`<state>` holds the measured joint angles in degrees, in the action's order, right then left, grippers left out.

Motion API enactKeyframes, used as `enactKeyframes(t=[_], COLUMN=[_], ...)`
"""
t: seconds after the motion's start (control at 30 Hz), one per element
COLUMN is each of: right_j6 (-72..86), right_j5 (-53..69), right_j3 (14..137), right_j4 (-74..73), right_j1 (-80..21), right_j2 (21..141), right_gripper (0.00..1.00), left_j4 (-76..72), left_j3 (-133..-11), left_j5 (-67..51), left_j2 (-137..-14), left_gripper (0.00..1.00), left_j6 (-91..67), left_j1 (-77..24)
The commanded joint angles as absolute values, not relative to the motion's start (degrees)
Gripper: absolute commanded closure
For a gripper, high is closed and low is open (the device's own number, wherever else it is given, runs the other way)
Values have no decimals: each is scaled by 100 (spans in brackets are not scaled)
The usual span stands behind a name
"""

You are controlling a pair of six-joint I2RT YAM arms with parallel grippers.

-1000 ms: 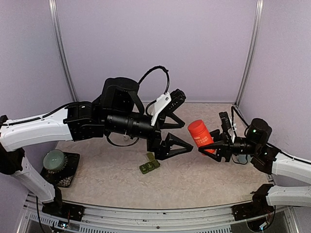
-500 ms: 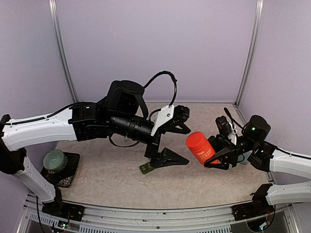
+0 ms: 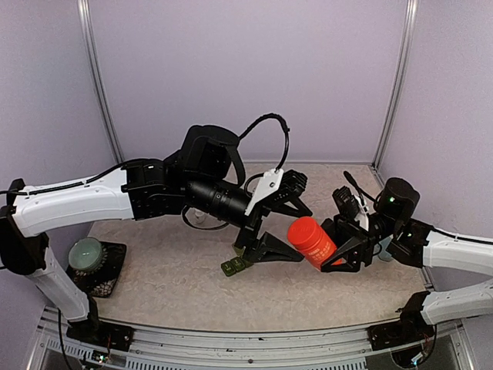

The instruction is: Sort the pills into containers

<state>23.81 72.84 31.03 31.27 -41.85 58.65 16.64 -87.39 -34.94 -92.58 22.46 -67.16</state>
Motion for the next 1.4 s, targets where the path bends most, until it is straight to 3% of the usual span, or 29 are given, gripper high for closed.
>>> enactKeyframes(t=[0.0,0.33,0.73,0.97,1.07,1.23,1.37], right_j6=[2198,2021,2067,2017,1892,1341,759], right_j5=[7309,7180,7158,7126,7055,6477,5366], right_j3=[3276,3331,3377,3377,3394,3508,3667], right_j4=[3025,2809,2827,2767,2613,1979,1222], right_j1=[-4238,-4236,-4236,-4236,-4236,-4236,-4241], right_j2=[5862,5899,5879,5907,5907,5786,5648], right_gripper=[62,61,61,62,62,64,66], left_j4=[1421,1135,1373,1257,1145,785,863], left_j3=[-8539,-8326,-8578,-8600,-8551,-8452,-8699], left_j5=[-4021,-4153,-3701,-3551,-3543,-3215,-2190], left_j2=[-8937,-8842,-9111,-9132,-9111,-9092,-9332], left_gripper=[14,27,24,51,58,59,60], left_j6=[2394,2164,2207,2098,2042,1585,640], left_j1=[-6663,-6517,-6693,-6693,-6683,-6688,-6715])
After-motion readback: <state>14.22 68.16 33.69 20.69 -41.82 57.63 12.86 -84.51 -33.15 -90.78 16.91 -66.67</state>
